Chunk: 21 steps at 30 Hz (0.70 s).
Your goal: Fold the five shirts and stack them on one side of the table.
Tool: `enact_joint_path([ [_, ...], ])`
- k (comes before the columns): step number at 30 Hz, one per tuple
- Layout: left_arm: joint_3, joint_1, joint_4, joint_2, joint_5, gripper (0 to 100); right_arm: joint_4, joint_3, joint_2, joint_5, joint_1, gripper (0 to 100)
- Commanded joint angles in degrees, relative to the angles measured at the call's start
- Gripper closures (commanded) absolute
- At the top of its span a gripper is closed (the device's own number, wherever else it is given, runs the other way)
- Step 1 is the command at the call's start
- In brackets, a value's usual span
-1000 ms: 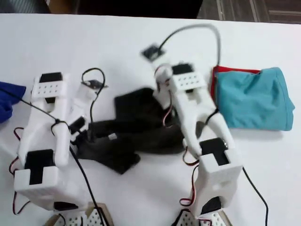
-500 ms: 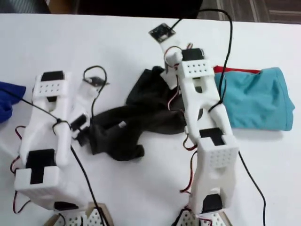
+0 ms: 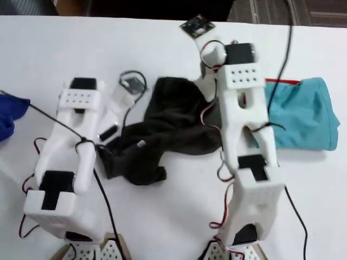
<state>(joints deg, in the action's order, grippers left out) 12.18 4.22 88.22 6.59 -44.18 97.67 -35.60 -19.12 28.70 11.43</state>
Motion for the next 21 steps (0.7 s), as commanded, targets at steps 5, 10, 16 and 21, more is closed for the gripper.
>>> enact_joint_path([
  [5, 2.42, -0.88, 0.00, -0.44, -6.24, 86, 0.04, 22.33, 26.33, 0.62, -1.63, 71.7],
  [10, 1.80, -3.16, 5.80, -0.97, -6.68, 86, -2.77, 36.57, 38.02, 3.08, -3.56, 71.7],
  [16, 1.19, -7.65, 12.04, -2.90, -6.68, 86, -10.77, 49.05, 42.42, 3.43, -8.22, 71.7],
  [21, 0.57, -8.97, 12.57, -4.84, -6.24, 86, -13.14, 54.59, 42.59, 3.52, -10.07, 71.7],
])
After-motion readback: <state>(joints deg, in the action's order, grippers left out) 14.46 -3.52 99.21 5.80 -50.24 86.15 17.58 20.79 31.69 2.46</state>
